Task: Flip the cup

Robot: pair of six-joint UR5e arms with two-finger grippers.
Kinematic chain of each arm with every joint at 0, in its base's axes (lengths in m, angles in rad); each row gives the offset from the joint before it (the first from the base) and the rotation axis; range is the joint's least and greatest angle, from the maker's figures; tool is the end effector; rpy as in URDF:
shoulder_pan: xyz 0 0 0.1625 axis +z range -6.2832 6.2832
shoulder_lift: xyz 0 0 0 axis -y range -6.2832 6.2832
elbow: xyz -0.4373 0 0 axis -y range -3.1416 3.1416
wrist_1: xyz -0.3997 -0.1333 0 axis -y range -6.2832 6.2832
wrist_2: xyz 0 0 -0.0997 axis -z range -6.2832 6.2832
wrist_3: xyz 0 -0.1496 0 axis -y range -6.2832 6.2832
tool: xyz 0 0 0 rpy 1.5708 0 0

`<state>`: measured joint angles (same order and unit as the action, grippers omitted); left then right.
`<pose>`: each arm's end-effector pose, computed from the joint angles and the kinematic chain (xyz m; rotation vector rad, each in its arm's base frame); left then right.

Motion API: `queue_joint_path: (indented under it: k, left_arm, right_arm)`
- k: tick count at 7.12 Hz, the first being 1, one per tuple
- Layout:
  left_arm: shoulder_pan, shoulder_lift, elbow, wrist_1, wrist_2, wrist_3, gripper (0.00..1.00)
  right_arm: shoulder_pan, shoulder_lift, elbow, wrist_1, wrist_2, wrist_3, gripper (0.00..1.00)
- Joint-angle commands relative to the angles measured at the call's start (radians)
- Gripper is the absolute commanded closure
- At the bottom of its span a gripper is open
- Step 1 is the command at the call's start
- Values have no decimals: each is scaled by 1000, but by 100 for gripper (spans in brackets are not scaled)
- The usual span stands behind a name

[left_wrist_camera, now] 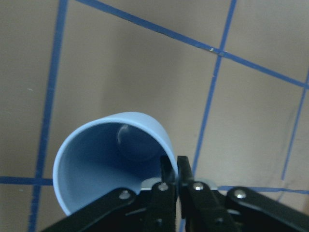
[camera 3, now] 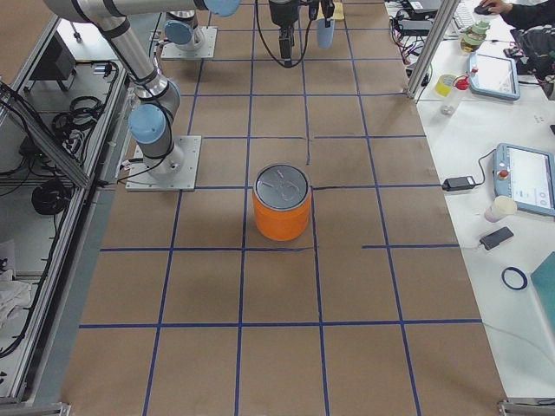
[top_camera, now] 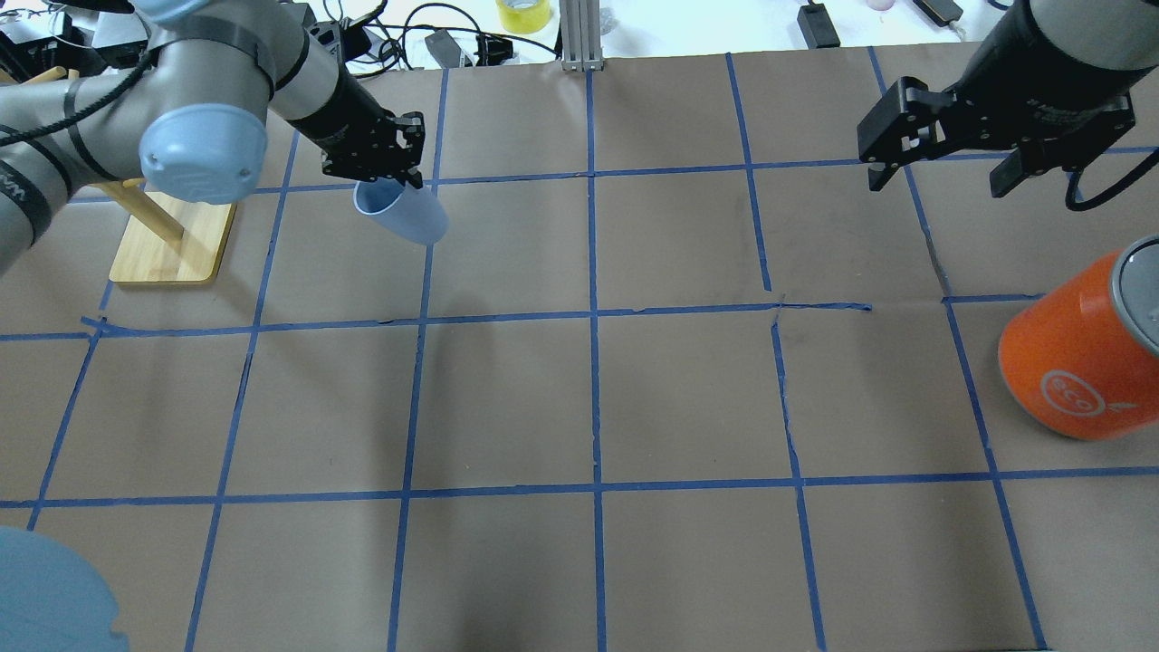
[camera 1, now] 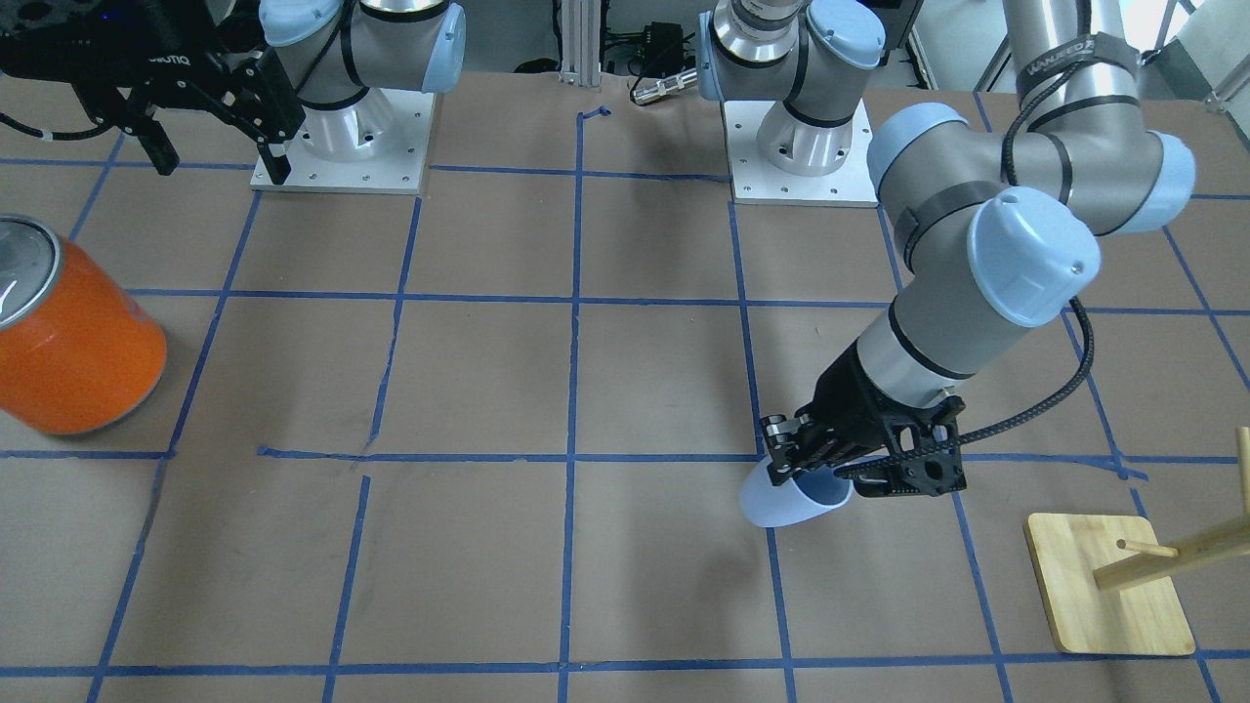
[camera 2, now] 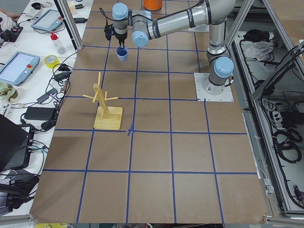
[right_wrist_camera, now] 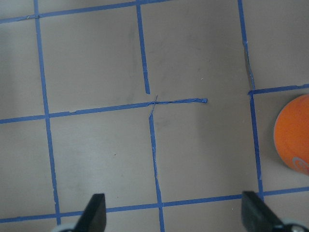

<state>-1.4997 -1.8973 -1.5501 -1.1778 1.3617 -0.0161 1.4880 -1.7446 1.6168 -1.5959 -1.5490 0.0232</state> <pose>-0.1189 -0.6436 0.3193 0.1144 -2.9298 0.1363 0.0995 -0.4519 0.5115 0.1624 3.1110 -0.2395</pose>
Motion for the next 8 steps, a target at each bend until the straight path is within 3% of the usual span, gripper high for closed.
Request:
queue_joint_path:
  k: [1, 3, 7, 8]
  left_arm:
    - [33, -55, 62, -57, 125, 239, 100]
    - [41, -109, 68, -45, 181, 345, 100]
    - [42, -152, 50, -20, 198, 349, 100]
    - [41, -166, 50, 6, 258, 349, 100]
  right_arm:
    - [0, 0, 0, -1, 0, 0, 0]
    - [0, -1, 0, -1, 1, 0, 0]
    - [0, 0, 2, 1, 0, 0, 0]
    - [0, 0, 0, 1, 1, 0, 0]
